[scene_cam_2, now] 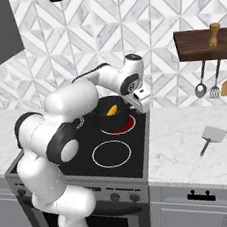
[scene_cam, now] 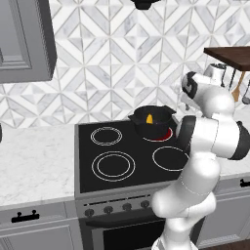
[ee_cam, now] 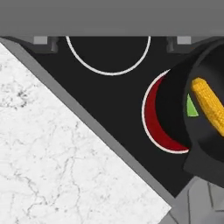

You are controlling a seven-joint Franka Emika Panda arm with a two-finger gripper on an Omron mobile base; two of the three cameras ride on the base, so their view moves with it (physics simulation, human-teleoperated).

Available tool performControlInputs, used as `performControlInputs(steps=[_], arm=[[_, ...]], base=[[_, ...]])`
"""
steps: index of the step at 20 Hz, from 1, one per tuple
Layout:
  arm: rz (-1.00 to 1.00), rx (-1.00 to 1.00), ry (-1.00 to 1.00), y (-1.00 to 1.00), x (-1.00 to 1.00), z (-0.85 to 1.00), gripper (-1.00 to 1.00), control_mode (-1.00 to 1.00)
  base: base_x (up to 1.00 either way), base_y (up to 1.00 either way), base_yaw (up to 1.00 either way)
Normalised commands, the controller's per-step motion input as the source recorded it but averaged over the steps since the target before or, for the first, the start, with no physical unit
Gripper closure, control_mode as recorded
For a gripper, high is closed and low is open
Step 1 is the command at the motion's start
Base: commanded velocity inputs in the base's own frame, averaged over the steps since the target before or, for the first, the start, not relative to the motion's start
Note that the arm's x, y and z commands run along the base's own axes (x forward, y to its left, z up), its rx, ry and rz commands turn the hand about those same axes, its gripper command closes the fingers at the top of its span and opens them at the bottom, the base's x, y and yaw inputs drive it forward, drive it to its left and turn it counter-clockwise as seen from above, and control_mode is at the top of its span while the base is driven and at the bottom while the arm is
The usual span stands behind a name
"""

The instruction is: Put the lemon wedge and corn in the pot. Retrieve the spatula and lightly stir the vegetables in the pot.

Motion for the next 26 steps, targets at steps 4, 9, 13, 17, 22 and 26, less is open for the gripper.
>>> performControlInputs(steps=[4,9,13,17,22,26], arm=[[-0.52,0.23,0.15,-0.59,-0.39,-0.19,-1.00,-1.00],[-0.58,0.23,0.18,-0.47,-0.30,-0.29,-1.00,-1.00],[-0.70,0.19,0.12,-0.33,-0.14,-0.36,-1.00,-1.00],[-0.81,0.13,0.06,-0.36,0.00,-0.34,-1.00,-1.00],[-0.82,0.15,0.12,-0.41,0.00,-0.32,-1.00,-1.00],[-0.79,0.16,0.14,-0.39,0.00,-0.31,-1.00,-1.00]], base=[[0.00,0.00,0.00],[0.00,0.00,0.00],[0.00,0.00,0.00],[0.00,0.00,0.00],[0.00,0.00,0.00],[0.00,0.00,0.00]])
